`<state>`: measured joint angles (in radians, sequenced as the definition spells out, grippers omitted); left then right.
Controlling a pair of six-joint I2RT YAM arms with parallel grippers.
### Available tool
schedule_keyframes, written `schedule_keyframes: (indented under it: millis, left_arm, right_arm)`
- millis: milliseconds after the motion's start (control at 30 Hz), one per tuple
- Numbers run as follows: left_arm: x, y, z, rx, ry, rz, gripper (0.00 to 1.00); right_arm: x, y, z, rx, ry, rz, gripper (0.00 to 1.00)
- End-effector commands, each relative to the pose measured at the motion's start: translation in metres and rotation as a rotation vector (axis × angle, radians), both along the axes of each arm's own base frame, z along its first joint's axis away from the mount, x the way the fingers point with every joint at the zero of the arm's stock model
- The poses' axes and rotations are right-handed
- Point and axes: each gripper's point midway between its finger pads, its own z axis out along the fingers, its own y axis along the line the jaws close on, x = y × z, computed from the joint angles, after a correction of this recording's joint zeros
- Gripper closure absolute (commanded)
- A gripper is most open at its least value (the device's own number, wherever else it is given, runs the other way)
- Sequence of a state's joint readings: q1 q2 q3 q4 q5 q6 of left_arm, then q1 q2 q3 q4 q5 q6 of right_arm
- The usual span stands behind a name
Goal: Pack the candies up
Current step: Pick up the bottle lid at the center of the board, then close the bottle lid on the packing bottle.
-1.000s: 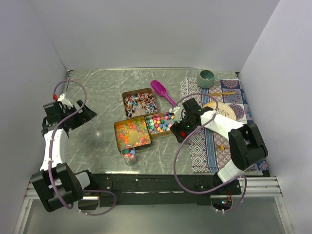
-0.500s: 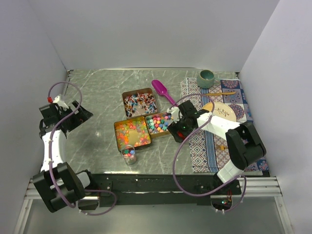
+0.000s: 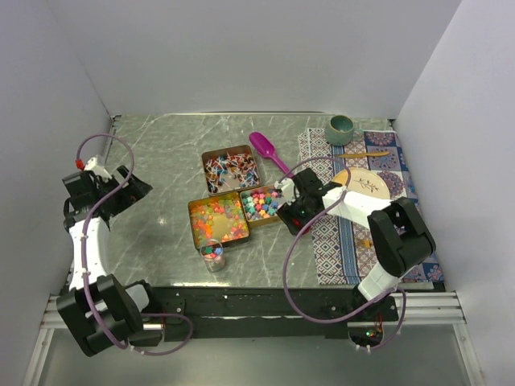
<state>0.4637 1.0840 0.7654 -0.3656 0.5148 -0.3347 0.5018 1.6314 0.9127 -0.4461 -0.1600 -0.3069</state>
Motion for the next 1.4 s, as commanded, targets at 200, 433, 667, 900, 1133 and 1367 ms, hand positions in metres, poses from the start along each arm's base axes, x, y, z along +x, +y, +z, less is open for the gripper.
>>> schedule_keyframes:
  millis: [200,433,667,900,1133,1367]
  left_arm:
    - [-0.001,0.001,0.015,0.007,-0.066,0.017,0.02]
    - [0.021,0.0,0.035,-0.06,-0.152,0.015,0.02]
    - [0.05,0.011,0.073,-0.055,-0.233,0.011,0.03]
    - [0.051,0.012,0.08,-0.059,-0.287,0.034,0.03]
    - [0.048,0.023,0.084,0.007,-0.281,0.053,0.03]
    - [0.05,0.035,0.092,-0.052,-0.311,0.109,0.03]
  right_arm:
    - [0.0,0.002,0.032,0.014,-0.049,0.049,0.36]
    - [-0.001,0.017,0.124,0.084,-0.127,0.145,0.41]
    - [-0.032,0.106,0.21,0.263,-0.195,0.54,0.41]
    - [-0.09,0.188,0.215,0.227,-0.234,1.055,0.41]
    - [-0.115,0.223,0.171,0.096,-0.213,1.34,0.41]
    - [-0.118,0.246,0.155,0.071,-0.209,1.401,0.41]
